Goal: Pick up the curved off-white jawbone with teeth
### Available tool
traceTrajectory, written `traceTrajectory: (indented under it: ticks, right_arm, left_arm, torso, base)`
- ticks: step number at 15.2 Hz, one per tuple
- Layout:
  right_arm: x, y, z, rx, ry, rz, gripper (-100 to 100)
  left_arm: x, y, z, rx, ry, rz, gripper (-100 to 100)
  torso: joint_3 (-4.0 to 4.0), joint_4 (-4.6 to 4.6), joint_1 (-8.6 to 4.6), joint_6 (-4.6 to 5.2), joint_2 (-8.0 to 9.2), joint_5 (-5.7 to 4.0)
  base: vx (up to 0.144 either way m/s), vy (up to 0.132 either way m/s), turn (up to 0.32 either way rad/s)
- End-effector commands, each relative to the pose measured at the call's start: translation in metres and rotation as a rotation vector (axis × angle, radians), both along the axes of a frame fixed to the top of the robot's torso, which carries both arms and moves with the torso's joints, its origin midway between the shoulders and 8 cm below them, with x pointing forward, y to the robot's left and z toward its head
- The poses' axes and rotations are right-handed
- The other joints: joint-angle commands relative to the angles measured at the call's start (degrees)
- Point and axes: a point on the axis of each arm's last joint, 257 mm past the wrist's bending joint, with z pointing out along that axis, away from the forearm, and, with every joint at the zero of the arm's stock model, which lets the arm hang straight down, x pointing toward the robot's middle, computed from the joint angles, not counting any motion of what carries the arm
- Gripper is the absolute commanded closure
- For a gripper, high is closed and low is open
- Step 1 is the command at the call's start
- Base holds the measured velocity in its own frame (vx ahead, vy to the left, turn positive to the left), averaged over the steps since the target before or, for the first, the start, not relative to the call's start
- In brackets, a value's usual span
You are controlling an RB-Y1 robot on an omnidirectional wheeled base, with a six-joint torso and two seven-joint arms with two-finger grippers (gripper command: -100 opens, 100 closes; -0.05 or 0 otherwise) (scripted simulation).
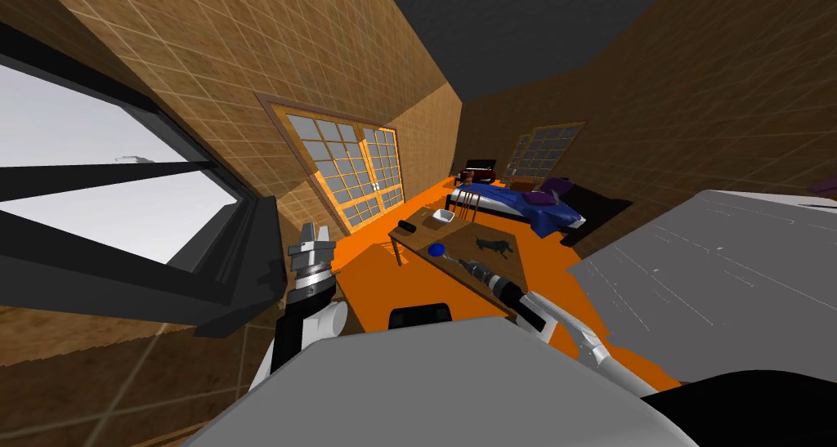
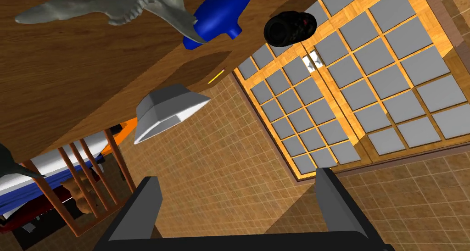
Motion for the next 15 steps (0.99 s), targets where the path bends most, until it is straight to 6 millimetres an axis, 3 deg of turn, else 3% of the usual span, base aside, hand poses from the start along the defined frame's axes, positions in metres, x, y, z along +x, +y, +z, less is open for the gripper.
traceTrajectory:
  ticks: [1, 2, 3, 4, 5, 7, 9, 10, 11, 12, 15]
  right_arm:
    - [-0.015, -0.021, -0.028, -0.089, 0.068, 0.007, -100]
    - [-0.015, -0.021, -0.028, -0.089, 0.068, 0.007, -100]
    - [-0.027, -0.036, -0.045, -0.150, 0.113, 0.013, -100]
    - [-0.028, -0.038, -0.046, -0.152, 0.116, 0.011, -100]
    - [-0.042, -0.055, -0.063, -0.214, 0.164, 0.015, -100]
    - [-0.042, -0.055, -0.063, -0.214, 0.164, 0.015, -100]
    - [-0.072, -0.091, -0.092, -0.333, 0.257, 0.026, -100]
    - [-0.072, -0.091, -0.092, -0.334, 0.257, 0.026, -100]
    - [-0.088, -0.109, -0.104, -0.390, 0.303, 0.033, -100]
    - [-0.088, -0.109, -0.104, -0.390, 0.303, 0.033, -100]
    - [-0.122, -0.143, -0.124, -0.491, 0.389, 0.049, -100]
  left_arm:
    - [0.000, 0.000, 0.000, 0.000, 0.000, 0.000, 0]
    - [0.000, 0.000, 0.000, 0.000, 0.000, 0.000, 0]
    - [0.000, 0.000, 0.000, 0.000, 0.000, 0.000, 0]
    - [0.000, 0.000, 0.000, 0.000, 0.000, 0.000, 0]
    - [0.000, 0.000, 0.000, 0.000, 0.000, 0.000, 0]
    - [0.000, 0.000, 0.000, 0.000, 0.000, 0.000, 0]
    - [0.000, 0.000, 0.000, 0.000, 0.000, 0.000, 0]
    - [0.000, 0.000, 0.000, 0.000, 0.000, 0.000, 0]
    - [0.000, 0.000, 0.000, 0.000, 0.000, 0.000, 0]
    - [0.000, 0.000, 0.000, 0.000, 0.000, 0.000, 0]
    - [0.000, 0.000, 0.000, 0.000, 0.000, 0.000, 0]
  torso:
    - [0.00, 0.00, 0.00, 0.00, 0.00, 0.00]
    - [0.00, 0.00, 0.00, -0.01, -0.01, 0.00]
    - [-0.01, 0.00, 0.00, -0.01, -0.01, 0.00]
    - [-0.01, 0.00, 0.00, -0.01, -0.03, 0.00]
    - [-0.02, 0.00, -0.01, -0.01, -0.04, 0.00]
    - [-0.01, 0.00, 0.01, -0.01, -0.02, 0.00]
    - [0.00, 0.00, -0.03, -0.01, -0.01, -0.01]
    - [-0.03, -0.01, -0.01, -0.03, -0.07, 0.00]
    - [-0.05, -0.02, -0.01, -0.01, -0.09, -0.01]
    - [-0.06, -0.02, -0.01, -0.03, -0.11, 0.00]
    - [-0.06, -0.02, 0.00, -0.02, -0.11, 0.00]
  base:
    - [0.032, 0.025, 0.060]
    - [0.032, 0.023, 0.056]
    - [0.037, 0.027, 0.076]
    - [0.037, 0.025, 0.062]
    - [0.035, 0.029, 0.076]
    - [0.026, 0.019, 0.042]
    - [0.046, 0.022, 0.135]
    - [0.058, 0.020, 0.118]
    - [0.054, 0.023, 0.110]
    - [0.049, 0.024, 0.098]
    - [0.054, 0.023, 0.147]
